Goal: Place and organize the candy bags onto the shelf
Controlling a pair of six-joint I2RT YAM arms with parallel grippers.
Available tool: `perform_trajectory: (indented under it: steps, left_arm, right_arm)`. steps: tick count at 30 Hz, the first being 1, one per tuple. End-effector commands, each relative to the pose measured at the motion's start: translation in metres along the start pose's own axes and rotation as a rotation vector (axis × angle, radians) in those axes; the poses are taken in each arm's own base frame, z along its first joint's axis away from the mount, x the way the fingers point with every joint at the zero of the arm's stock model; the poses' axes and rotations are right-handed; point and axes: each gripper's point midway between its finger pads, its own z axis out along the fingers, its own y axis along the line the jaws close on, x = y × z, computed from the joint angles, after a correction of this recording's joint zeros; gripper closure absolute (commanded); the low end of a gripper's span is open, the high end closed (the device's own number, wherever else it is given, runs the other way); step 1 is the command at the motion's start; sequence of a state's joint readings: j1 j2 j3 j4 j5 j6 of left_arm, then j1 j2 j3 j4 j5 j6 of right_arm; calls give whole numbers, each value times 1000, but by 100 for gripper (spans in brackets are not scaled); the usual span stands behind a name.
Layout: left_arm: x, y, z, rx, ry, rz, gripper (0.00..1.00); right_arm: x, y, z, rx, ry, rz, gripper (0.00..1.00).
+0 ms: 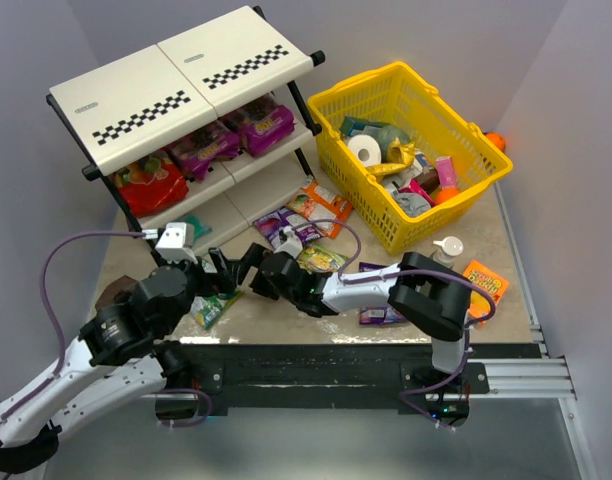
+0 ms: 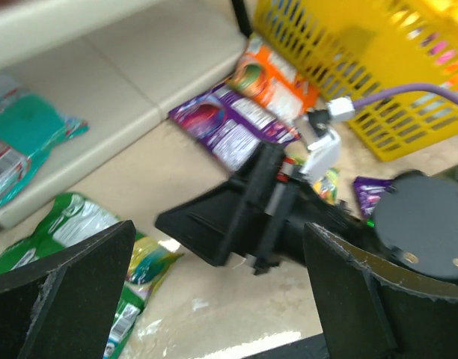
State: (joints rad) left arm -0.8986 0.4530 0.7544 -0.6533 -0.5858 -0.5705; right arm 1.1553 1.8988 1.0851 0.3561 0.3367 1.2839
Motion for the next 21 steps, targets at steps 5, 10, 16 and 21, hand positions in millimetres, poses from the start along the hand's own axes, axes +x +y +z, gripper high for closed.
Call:
perform_trajectory:
  steps: [5,10,16,21]
  left_arm:
    - [-19,7,-5,-45,-72,-92,0]
    - [-22,6,-9,-27,-78,-94,0]
    - [-19,-1,-13,24,-61,-125,1]
    - [-14,-5,-10,38,-51,-133,1]
  right_arm:
    - [64,-34,-10,-19,217,140,23]
    - [79,-34,5,-16,227,179,30]
    - [77,-64,22,63,146,184,53]
    - [64,-83,27,106,52,96,62]
